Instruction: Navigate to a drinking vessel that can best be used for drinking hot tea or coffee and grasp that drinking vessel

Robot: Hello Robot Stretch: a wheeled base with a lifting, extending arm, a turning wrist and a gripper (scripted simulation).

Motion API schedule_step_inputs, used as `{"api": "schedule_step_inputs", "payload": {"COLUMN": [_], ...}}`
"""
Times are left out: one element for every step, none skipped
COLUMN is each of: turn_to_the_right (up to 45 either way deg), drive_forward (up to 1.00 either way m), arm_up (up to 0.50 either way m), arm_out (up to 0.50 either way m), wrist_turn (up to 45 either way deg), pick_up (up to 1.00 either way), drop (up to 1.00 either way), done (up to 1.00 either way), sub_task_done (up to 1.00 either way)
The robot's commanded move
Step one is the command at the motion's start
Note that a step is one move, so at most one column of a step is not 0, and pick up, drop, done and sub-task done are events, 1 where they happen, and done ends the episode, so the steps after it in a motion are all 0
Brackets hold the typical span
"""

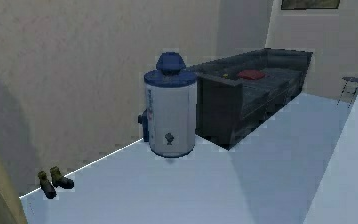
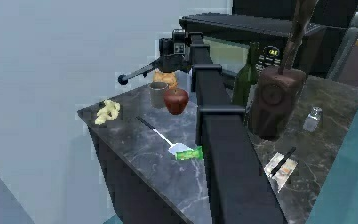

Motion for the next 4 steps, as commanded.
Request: {"api": "schedule_step_inputs", "payload": {"turn_to_the_right": [0.0, 0.0, 0.0, 0.0], "drive_forward": [0.00, 0.00, 0.00, 0.00], "arm_up": [0.00, -0.16, 0.00, 0.10], "arm_out": [0.00, 0.00, 0.00, 0.00], "wrist_turn": [27.0, 0.0, 0.0, 0.0], "pick_up": [0.00, 0.00, 1.00, 0.00], "drop": [0.00, 0.00, 0.00, 0.00], "done": [0.00, 0.00, 0.00, 0.00], "sub_task_done": [0.00, 0.00, 0.00, 0.00]}}
